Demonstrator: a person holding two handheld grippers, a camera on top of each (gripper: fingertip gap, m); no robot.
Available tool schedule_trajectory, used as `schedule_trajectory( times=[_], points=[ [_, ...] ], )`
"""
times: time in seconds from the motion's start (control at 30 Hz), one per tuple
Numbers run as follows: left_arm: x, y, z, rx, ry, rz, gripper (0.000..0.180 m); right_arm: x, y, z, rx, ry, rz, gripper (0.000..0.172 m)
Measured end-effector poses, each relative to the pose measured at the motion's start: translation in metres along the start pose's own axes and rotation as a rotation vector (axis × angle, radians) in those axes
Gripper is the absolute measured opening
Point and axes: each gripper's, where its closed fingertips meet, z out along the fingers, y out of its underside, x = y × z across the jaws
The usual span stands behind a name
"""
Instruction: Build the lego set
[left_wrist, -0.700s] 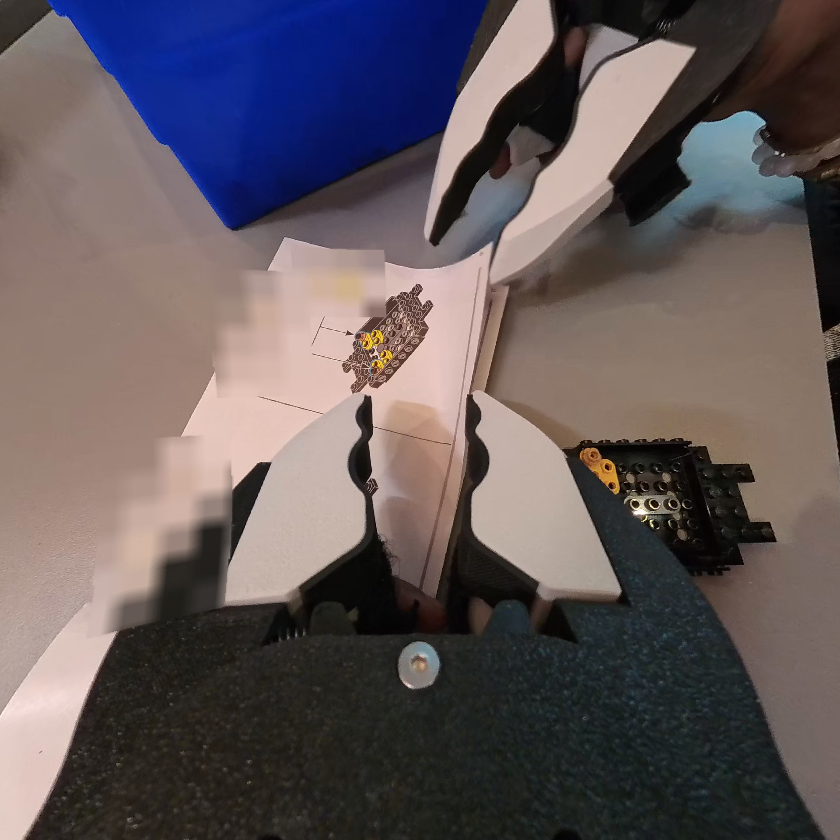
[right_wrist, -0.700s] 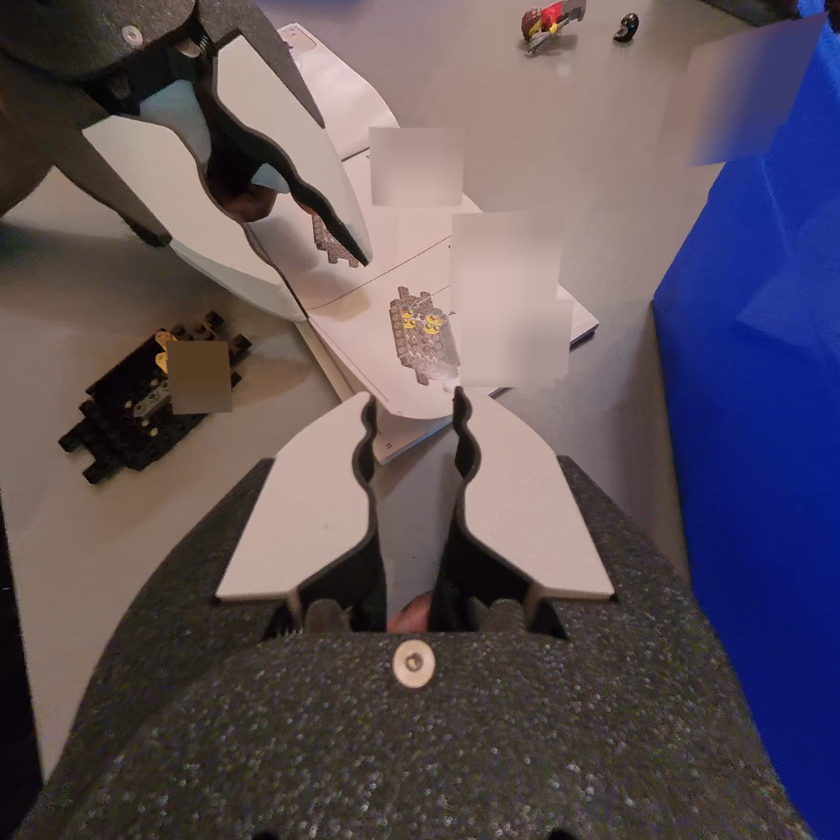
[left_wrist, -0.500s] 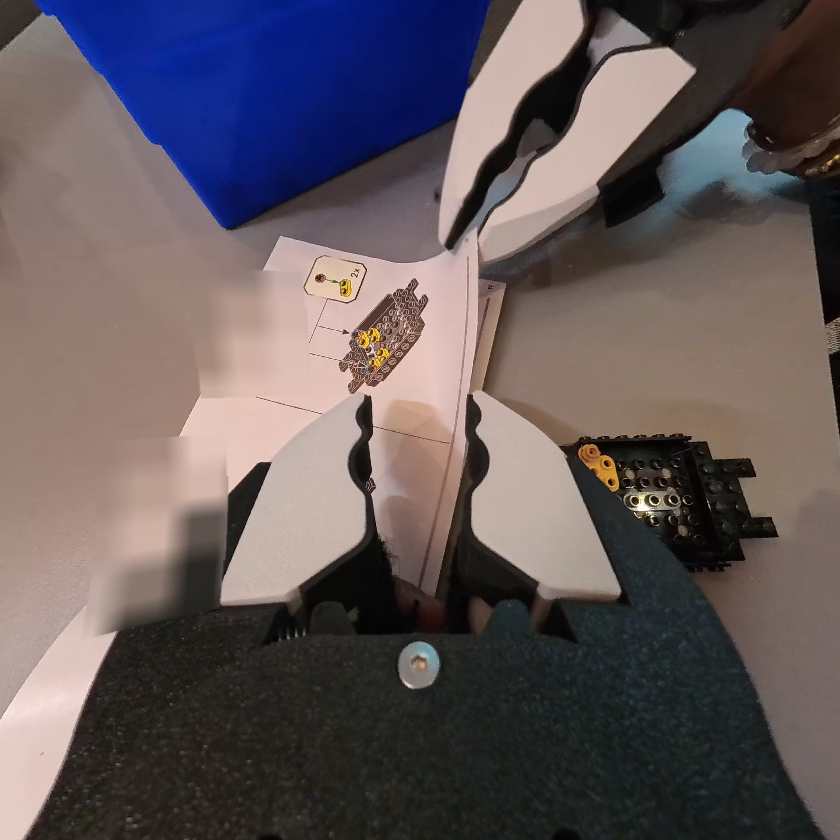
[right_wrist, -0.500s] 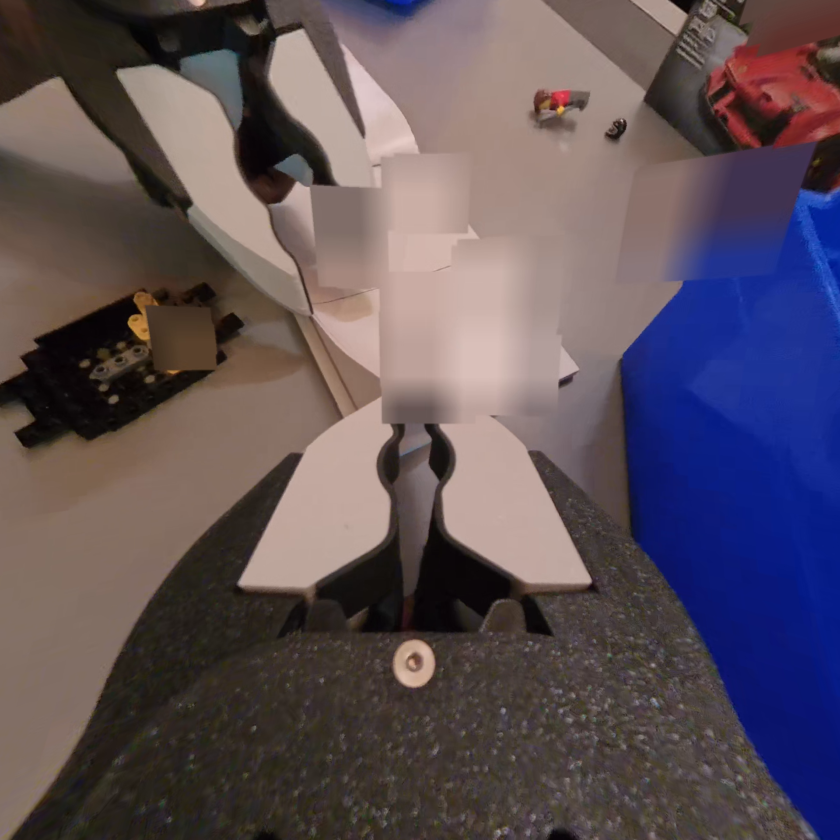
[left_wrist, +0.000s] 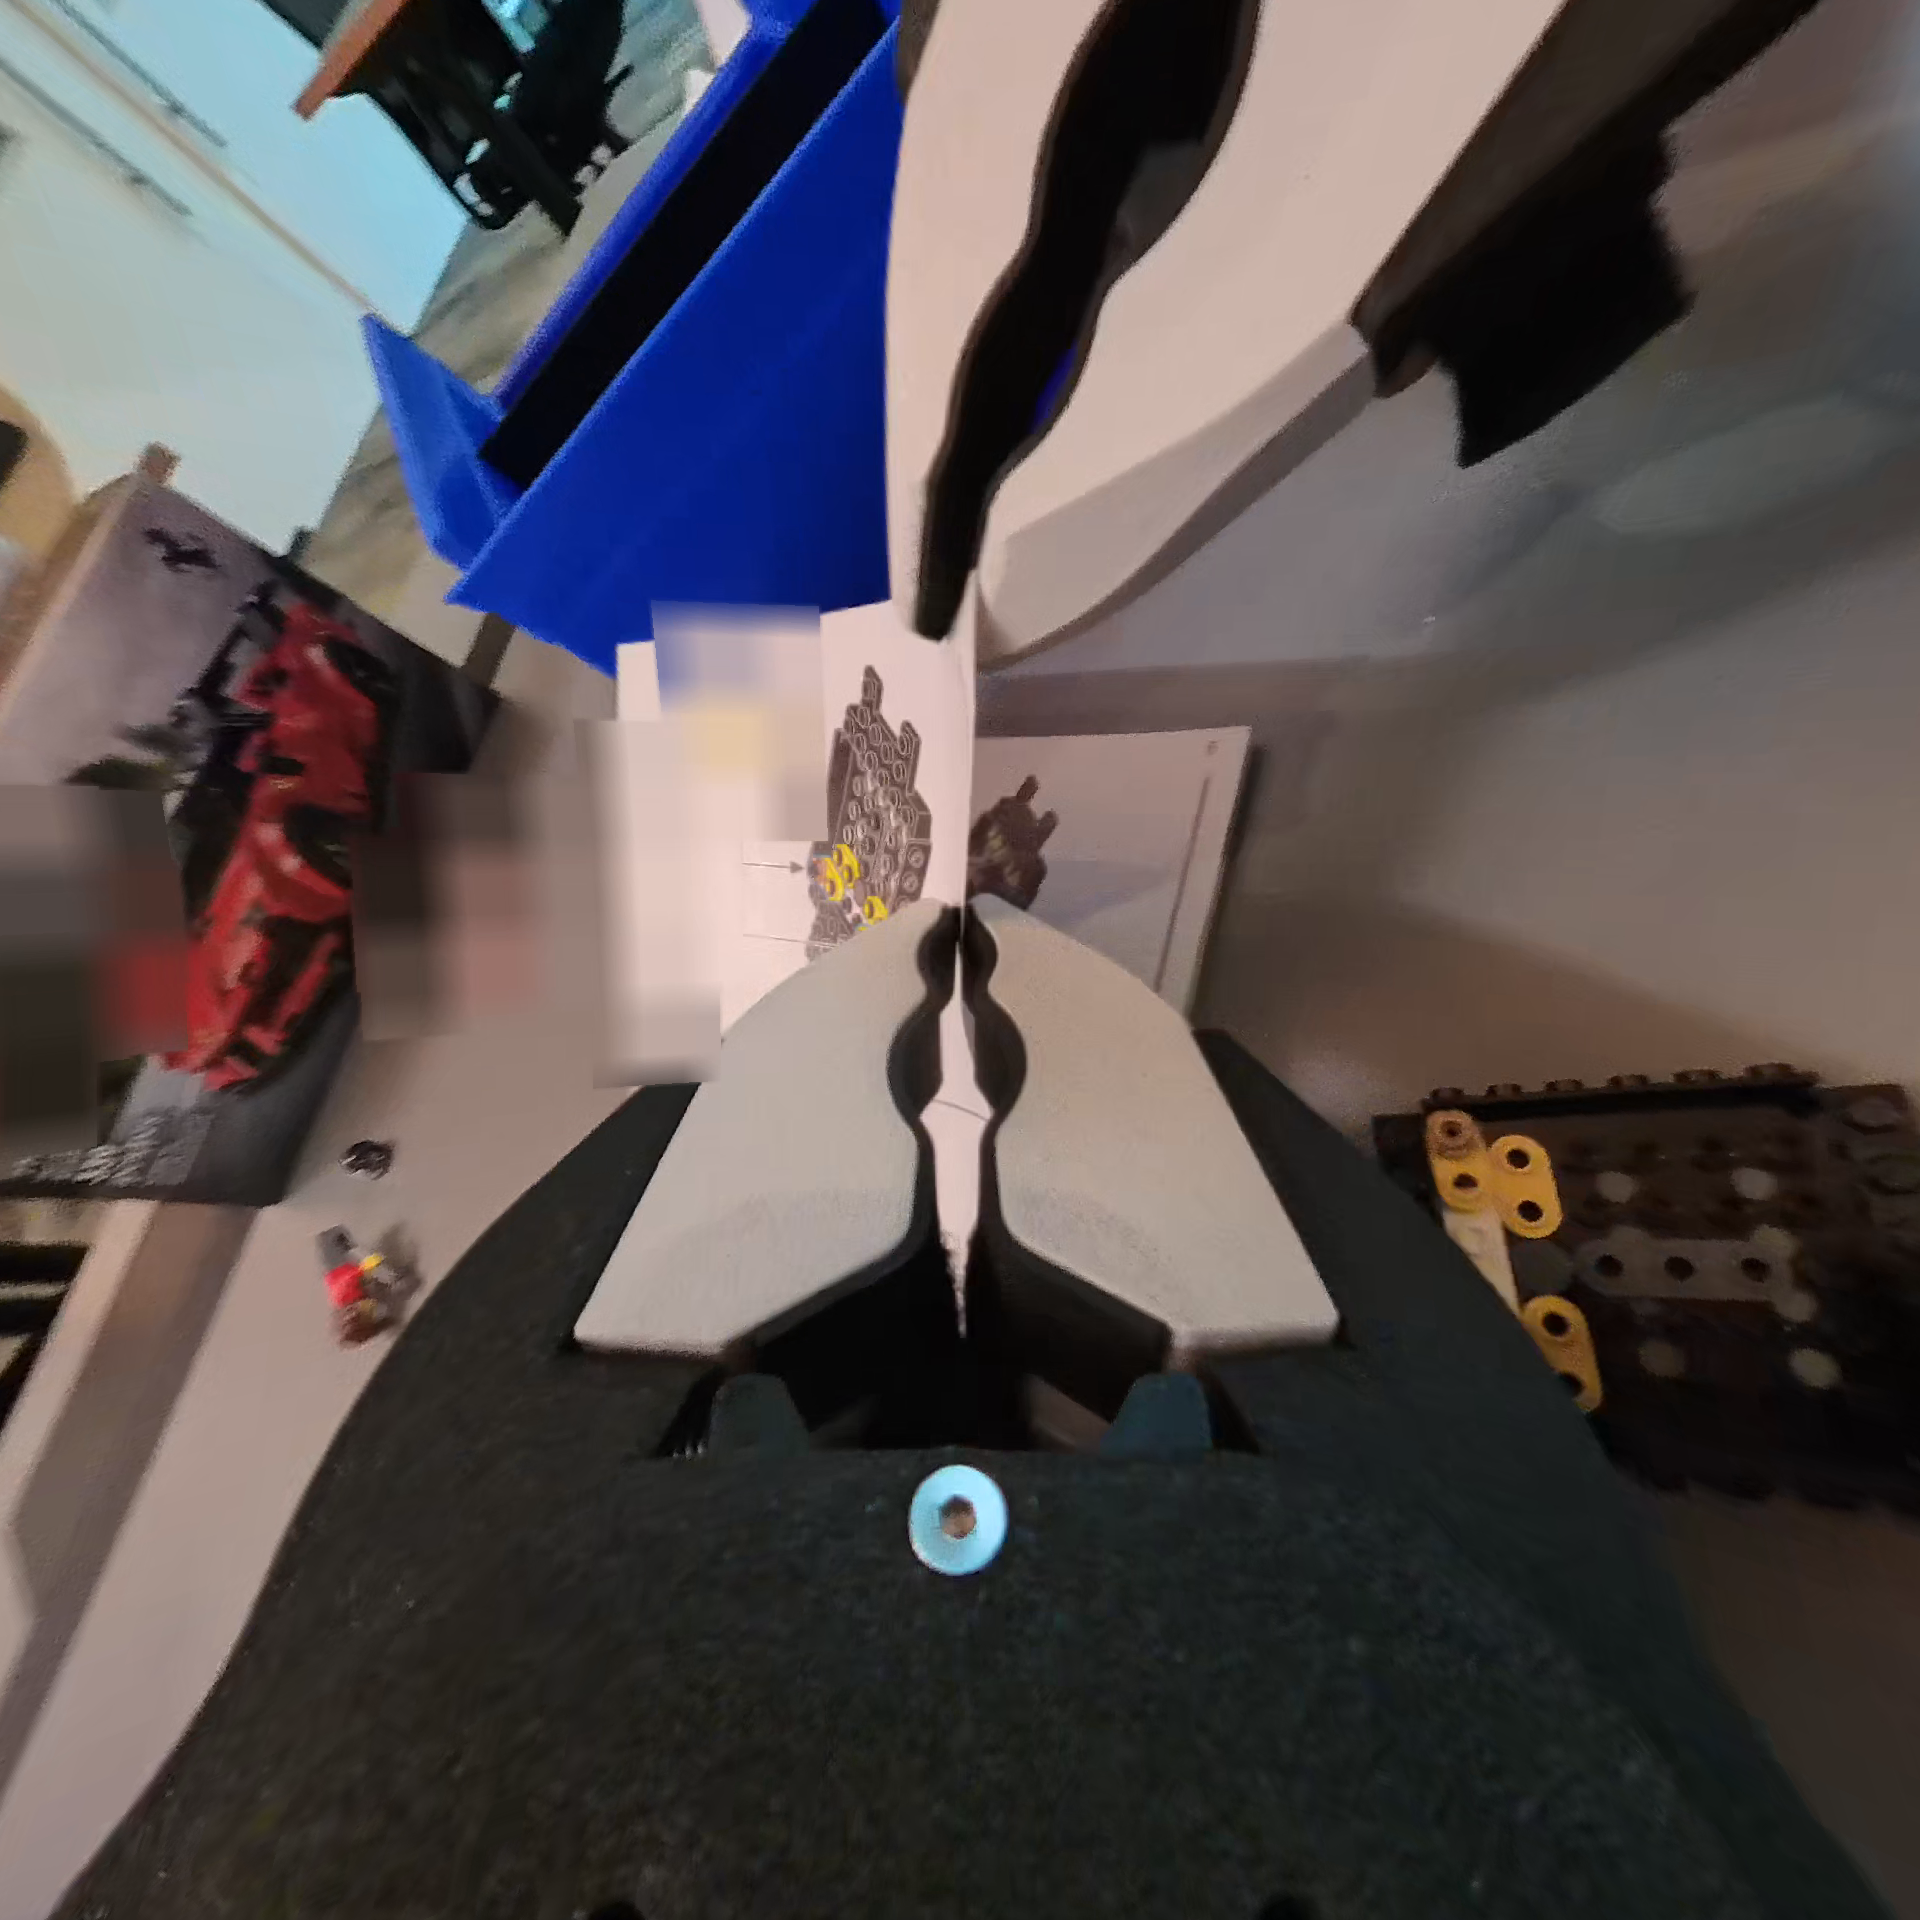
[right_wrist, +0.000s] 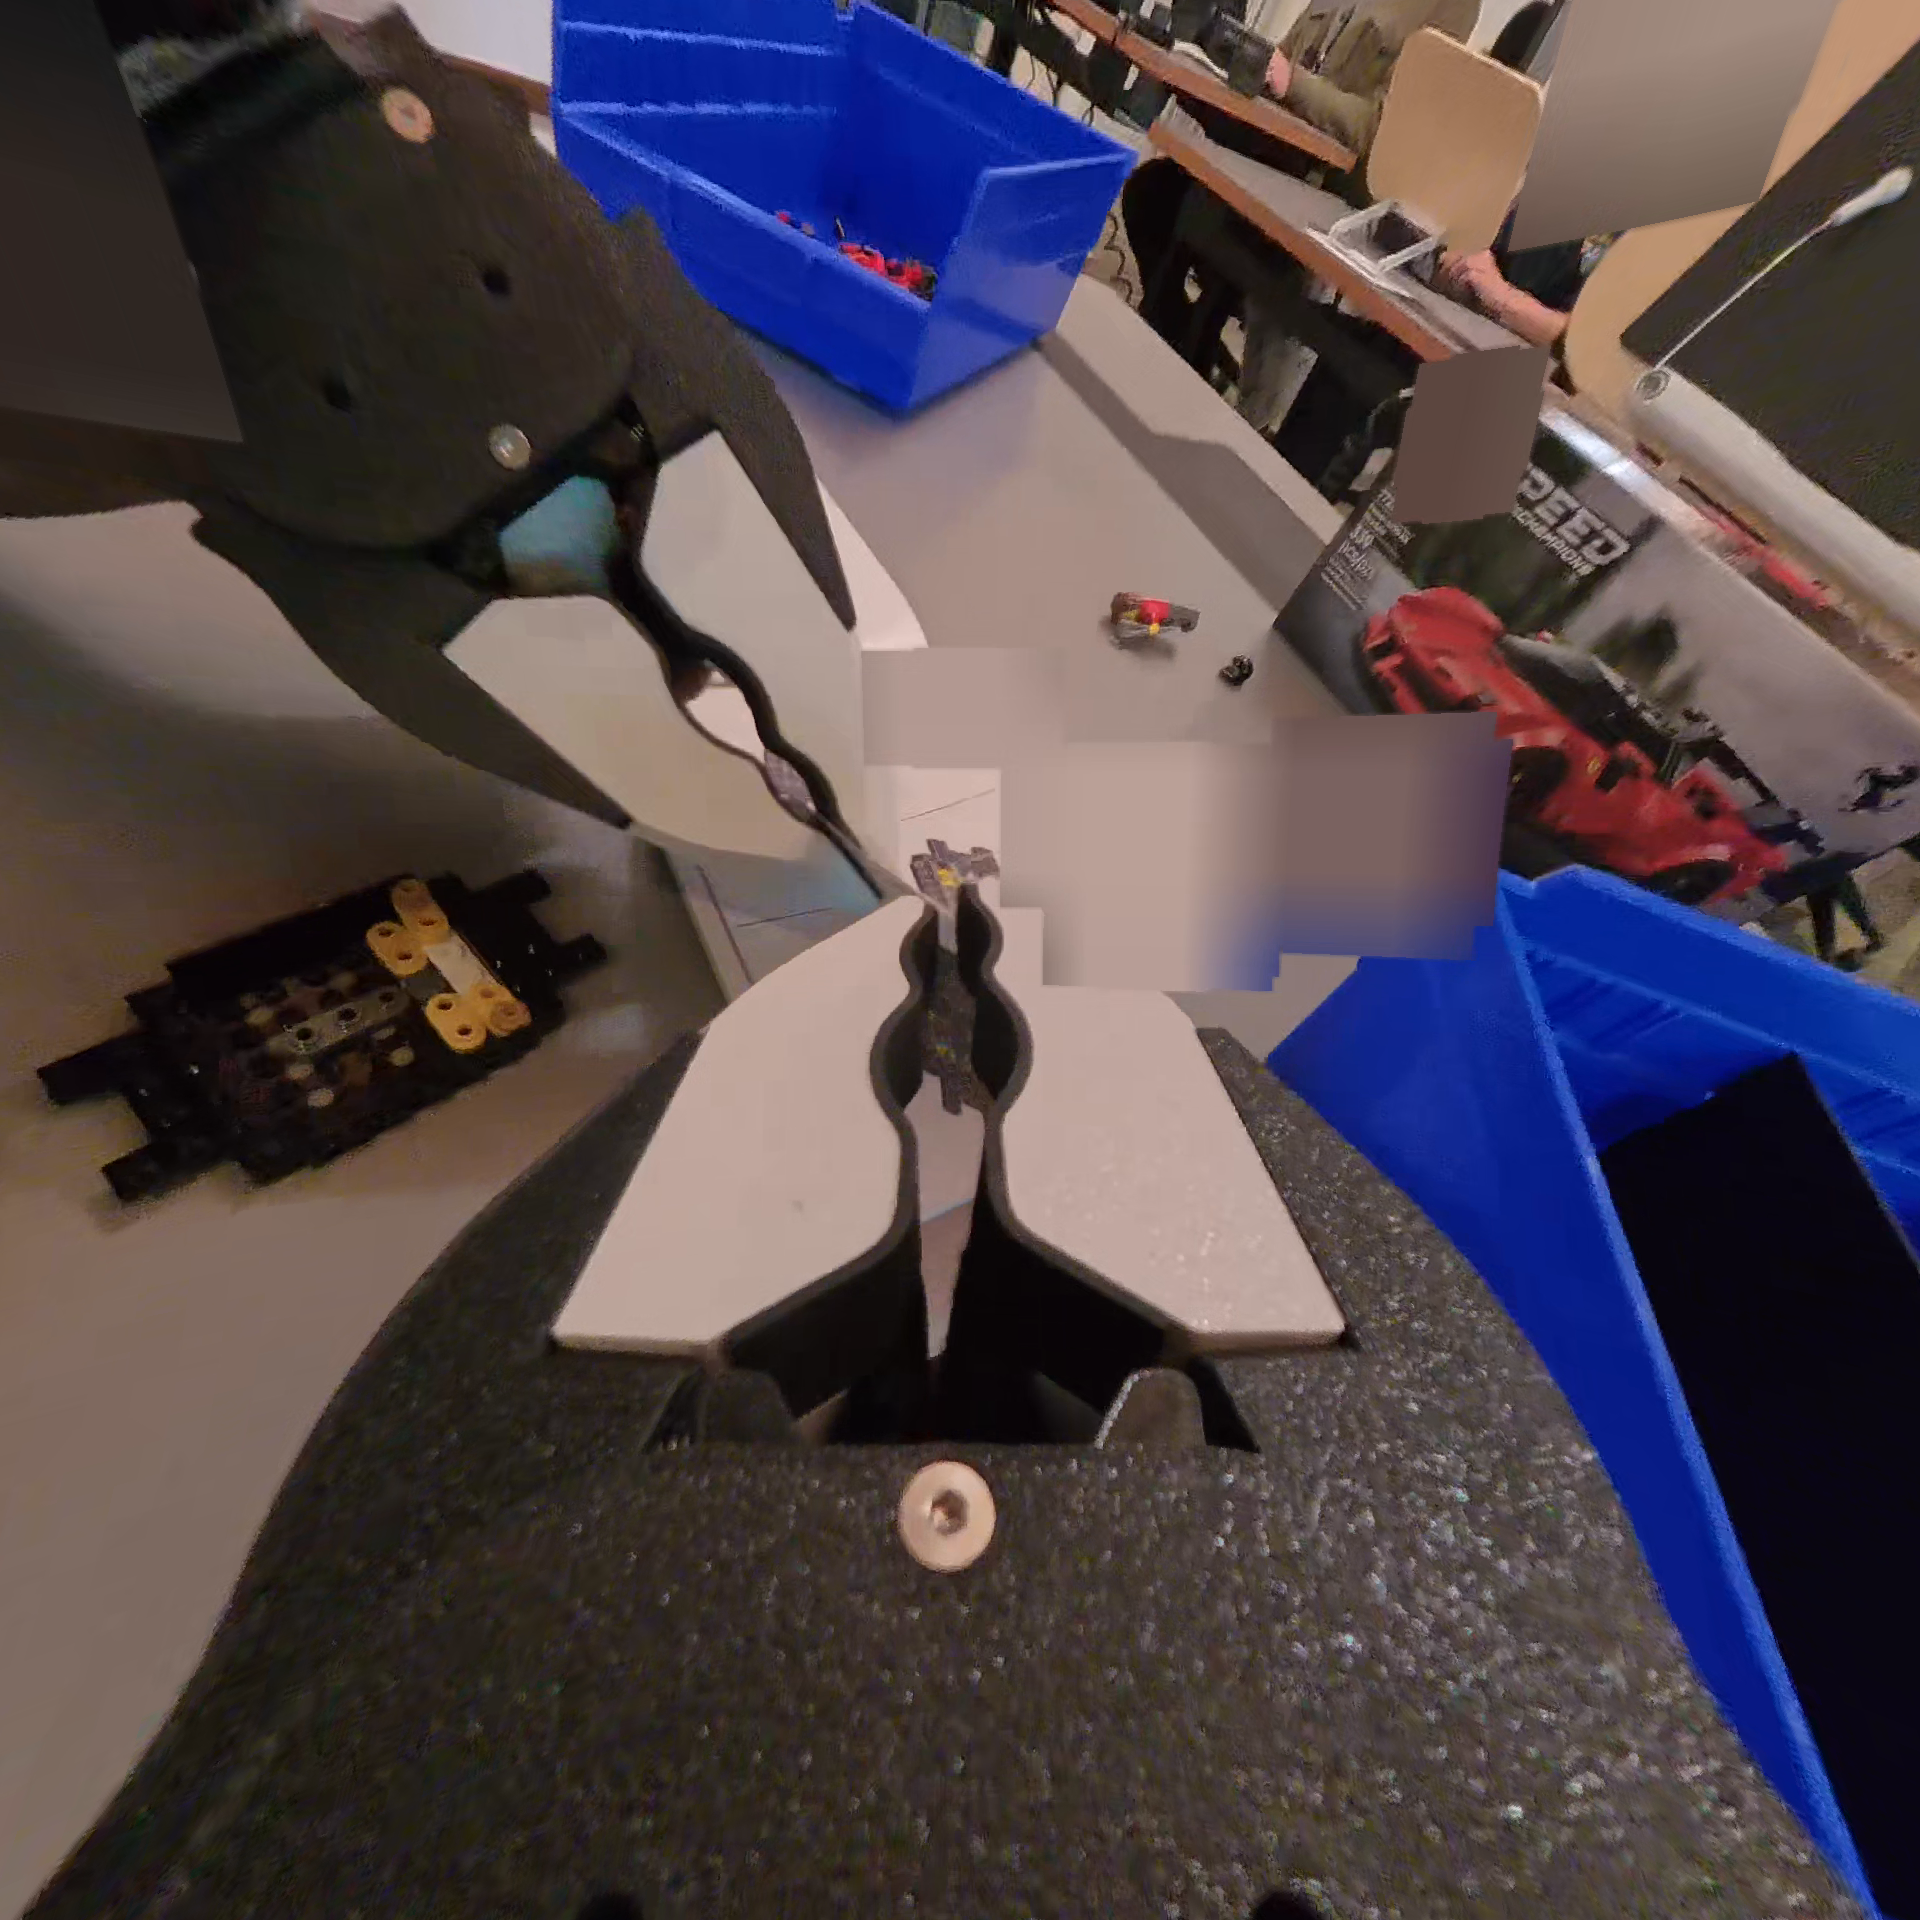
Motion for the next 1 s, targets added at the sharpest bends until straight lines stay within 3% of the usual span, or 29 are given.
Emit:
schedule_trajectory(
  times=[0.17,0.27,0.4,0.57,0.77,0.93,1.0],
  points=[
    [-0.044,0.013,-0.034,-0.060,-0.247,-0.008,0.000,0.005,0.006,-0.001,-0.055,0.046,0.010,0.022],
    [-0.068,0.027,-0.061,-0.004,-0.315,-0.200,0.000,0.003,0.013,0.003,-0.073,0.014,0.070,0.026],
    [-0.091,0.064,-0.100,0.067,-0.435,-0.475,0.001,-0.022,0.019,0.021,-0.157,-0.171,0.188,0.024],
    [-0.085,0.108,-0.135,0.066,-0.540,-0.614,0.004,-0.055,0.000,0.070,-0.235,-0.411,0.241,0.007],
    [-0.077,0.138,-0.156,0.050,-0.599,-0.699,0.005,-0.075,-0.002,0.140,-0.349,-0.619,0.389,0.004],
    [-0.076,0.155,-0.172,0.022,-0.611,-0.728,0.009,-0.084,-0.012,0.158,-0.298,-0.765,0.550,0.002],
    [-0.075,0.162,-0.177,-0.008,-0.613,-0.730,0.020,-0.084,-0.011,0.159,-0.314,-0.786,0.608,0.000]
  ],
)
